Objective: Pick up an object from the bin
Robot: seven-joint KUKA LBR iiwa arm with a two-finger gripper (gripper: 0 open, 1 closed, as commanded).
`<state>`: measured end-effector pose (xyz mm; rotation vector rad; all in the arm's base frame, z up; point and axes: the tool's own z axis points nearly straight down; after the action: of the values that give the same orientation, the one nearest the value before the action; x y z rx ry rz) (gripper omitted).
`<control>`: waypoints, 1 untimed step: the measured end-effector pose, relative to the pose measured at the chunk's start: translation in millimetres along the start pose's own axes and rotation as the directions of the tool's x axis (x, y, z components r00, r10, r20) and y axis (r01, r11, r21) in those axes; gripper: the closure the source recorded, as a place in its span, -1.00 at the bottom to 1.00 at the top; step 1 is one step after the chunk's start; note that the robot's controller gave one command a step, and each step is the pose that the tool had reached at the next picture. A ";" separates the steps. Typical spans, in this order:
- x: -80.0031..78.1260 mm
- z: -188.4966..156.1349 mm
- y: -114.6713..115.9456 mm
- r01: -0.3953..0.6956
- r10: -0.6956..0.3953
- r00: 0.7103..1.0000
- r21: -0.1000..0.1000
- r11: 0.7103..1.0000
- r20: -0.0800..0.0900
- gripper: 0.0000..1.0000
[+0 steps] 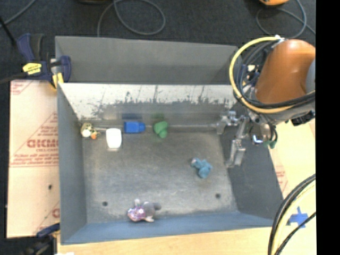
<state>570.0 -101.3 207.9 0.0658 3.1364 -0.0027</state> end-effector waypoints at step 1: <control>26.6 13.7 9.9 -0.019 0.019 1.000 -0.002 1.000 -0.007 -1.00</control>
Offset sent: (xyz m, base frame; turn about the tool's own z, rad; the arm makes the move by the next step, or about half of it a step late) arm -0.0034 0.0016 -0.0639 0.1559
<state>543.9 -90.3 194.0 0.0962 3.1425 0.0004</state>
